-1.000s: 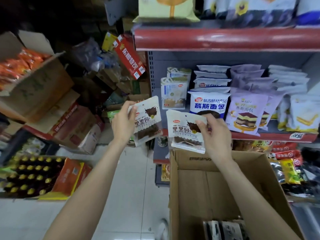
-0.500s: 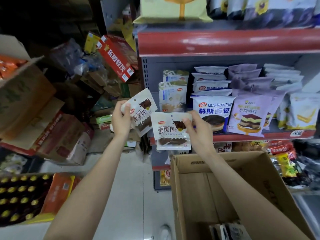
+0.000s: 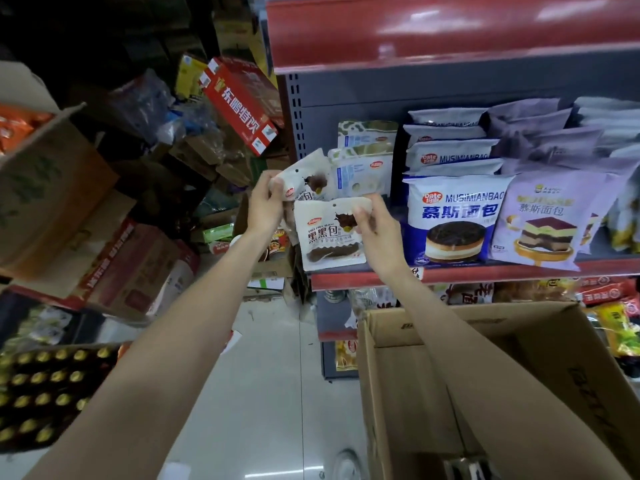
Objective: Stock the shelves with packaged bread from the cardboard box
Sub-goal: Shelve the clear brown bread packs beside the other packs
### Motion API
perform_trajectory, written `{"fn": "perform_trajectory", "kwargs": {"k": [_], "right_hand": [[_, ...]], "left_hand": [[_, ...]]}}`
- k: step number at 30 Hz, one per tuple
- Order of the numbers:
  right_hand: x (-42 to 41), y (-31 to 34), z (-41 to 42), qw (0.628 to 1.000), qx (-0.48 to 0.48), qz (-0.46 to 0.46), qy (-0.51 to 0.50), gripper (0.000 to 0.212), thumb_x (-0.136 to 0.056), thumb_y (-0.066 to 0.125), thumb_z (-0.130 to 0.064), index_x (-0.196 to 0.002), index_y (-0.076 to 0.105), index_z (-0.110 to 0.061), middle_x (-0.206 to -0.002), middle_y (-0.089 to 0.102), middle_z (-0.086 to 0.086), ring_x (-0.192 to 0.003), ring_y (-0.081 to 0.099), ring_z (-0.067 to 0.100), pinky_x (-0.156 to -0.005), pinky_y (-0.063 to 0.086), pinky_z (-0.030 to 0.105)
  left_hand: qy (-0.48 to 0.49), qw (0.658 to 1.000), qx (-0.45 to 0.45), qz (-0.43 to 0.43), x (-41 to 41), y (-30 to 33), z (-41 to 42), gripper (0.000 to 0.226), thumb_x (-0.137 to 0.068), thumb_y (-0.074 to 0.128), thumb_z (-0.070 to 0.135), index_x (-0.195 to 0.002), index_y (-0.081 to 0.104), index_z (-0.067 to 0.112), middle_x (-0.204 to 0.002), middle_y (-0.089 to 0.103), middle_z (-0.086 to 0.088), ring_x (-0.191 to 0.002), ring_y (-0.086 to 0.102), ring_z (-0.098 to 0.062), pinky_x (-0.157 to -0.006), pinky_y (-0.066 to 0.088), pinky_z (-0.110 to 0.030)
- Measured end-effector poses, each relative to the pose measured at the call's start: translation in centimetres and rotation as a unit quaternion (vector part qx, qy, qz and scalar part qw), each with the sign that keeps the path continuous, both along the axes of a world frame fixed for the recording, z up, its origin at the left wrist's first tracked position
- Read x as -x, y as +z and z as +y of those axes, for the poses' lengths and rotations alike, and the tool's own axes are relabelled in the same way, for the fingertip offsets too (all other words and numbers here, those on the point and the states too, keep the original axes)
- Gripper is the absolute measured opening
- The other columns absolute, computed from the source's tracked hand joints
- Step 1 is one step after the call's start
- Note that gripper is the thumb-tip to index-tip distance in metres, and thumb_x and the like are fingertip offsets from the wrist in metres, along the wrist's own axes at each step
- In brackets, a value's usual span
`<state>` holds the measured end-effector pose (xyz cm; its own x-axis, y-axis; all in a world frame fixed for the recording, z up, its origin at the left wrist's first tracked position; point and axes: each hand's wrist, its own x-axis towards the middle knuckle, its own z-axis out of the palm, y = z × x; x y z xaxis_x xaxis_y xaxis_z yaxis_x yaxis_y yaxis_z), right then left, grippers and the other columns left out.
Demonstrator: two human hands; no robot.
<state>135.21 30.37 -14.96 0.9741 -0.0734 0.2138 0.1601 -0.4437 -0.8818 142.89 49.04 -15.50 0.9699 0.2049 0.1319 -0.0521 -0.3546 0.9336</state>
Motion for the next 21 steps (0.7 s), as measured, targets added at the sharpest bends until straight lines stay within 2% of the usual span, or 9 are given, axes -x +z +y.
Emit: {"fn": "perform_trajectory", "kwargs": {"k": [4,5,7,10,13,15,17,19,21], "right_hand": [[-0.3,-1.3,-0.8,0.997,0.025,-0.022,-0.074,0.026,-0.102,0.037,-0.03,-0.111,0.048,-0.008,-0.077,0.06,0.0,-0.064,0.056,0.013,-0.054,0.039,0.022],[-0.2,-1.3,-1.0,0.996,0.025,-0.028,-0.087,0.027,-0.102,0.036,-0.028,-0.111,0.048,-0.007,-0.074,0.057,-0.005,-0.061,0.053,0.008,-0.051,0.036,0.014],[-0.2,-1.3,-1.2,0.994,0.023,-0.037,-0.097,0.027,-0.102,0.036,-0.026,-0.11,0.05,-0.005,-0.07,0.054,-0.011,-0.055,0.047,-0.001,-0.045,0.032,0.009],[-0.5,-1.2,-1.0,0.994,0.039,-0.037,-0.095,0.029,-0.102,0.035,-0.029,-0.111,0.05,-0.006,-0.081,0.06,-0.001,-0.063,0.053,0.005,-0.046,0.034,0.009],[-0.5,-1.6,-0.6,0.994,0.043,-0.047,-0.094,0.032,-0.102,0.034,-0.03,-0.119,0.048,-0.007,-0.083,0.063,0.003,-0.067,0.054,0.01,-0.047,0.035,0.006],[-0.4,-1.7,-0.6,0.993,0.046,-0.049,-0.101,0.032,-0.102,0.035,-0.028,-0.121,0.048,-0.006,-0.08,0.059,-0.001,-0.065,0.053,0.01,-0.047,0.035,0.005],[-0.2,-1.9,-0.7,0.991,0.054,-0.041,-0.112,0.028,-0.102,0.037,-0.025,-0.119,0.046,-0.005,-0.083,0.058,-0.001,-0.068,0.054,0.012,-0.046,0.034,0.006],[0.0,-2.0,-0.6,0.991,0.055,-0.033,-0.12,0.024,-0.101,0.039,-0.022,-0.12,0.044,-0.007,-0.089,0.063,0.003,-0.071,0.054,0.013,-0.046,0.032,0.009],[0.0,-2.0,-0.2,0.99,0.049,-0.043,-0.128,0.023,-0.1,0.041,-0.021,-0.119,0.043,-0.008,-0.093,0.067,0.008,-0.071,0.055,0.014,-0.048,0.031,0.011]], "left_hand": [[-0.076,0.997,-0.012,-0.007,-1.0,0.2,-2.3,0.023,-0.101,0.038,0.039,-0.1,0.053,0.021,-0.092,0.062,0.005,-0.084,0.059,-0.011,-0.07,0.047,-0.031],[-0.097,0.995,-0.006,-0.01,-1.0,0.3,-3.0,0.023,-0.101,0.038,0.038,-0.101,0.053,0.021,-0.091,0.061,0.006,-0.081,0.059,-0.006,-0.067,0.048,-0.027],[-0.124,0.992,0.003,-0.022,-1.0,0.3,-4.0,0.02,-0.102,0.038,0.032,-0.1,0.052,0.018,-0.089,0.059,0.008,-0.079,0.056,-0.001,-0.066,0.046,-0.021],[-0.092,0.994,0.05,-0.016,-1.3,-0.4,-3.8,0.017,-0.099,0.048,0.028,-0.112,0.051,0.018,-0.101,0.06,0.005,-0.092,0.058,-0.011,-0.079,0.05,-0.032],[-0.071,0.988,0.131,0.04,-1.1,-0.9,-2.0,0.069,-0.088,0.066,0.012,-0.141,0.027,0.03,-0.122,0.058,0.002,-0.113,0.059,-0.014,-0.092,0.051,-0.036],[-0.073,0.991,0.09,0.072,-1.0,-1.9,-0.8,0.087,-0.082,0.072,0.009,-0.147,0.018,0.028,-0.137,0.05,-0.004,-0.124,0.051,-0.017,-0.101,0.045,-0.041],[-0.076,0.991,0.003,0.109,-0.9,-3.4,-0.1,0.076,-0.08,0.075,0.017,-0.142,0.033,0.027,-0.14,0.05,-0.002,-0.126,0.049,-0.02,-0.103,0.043,-0.047],[-0.086,0.99,-0.01,0.109,-0.9,-4.2,-0.2,0.054,-0.08,0.074,0.02,-0.127,0.048,0.029,-0.132,0.056,0.002,-0.12,0.054,-0.022,-0.096,0.049,-0.051],[-0.093,0.991,-0.001,0.101,-1.3,-4.4,-0.7,0.039,-0.085,0.069,0.016,-0.116,0.048,0.028,-0.125,0.057,0.003,-0.114,0.057,-0.023,-0.082,0.056,-0.049]]}}
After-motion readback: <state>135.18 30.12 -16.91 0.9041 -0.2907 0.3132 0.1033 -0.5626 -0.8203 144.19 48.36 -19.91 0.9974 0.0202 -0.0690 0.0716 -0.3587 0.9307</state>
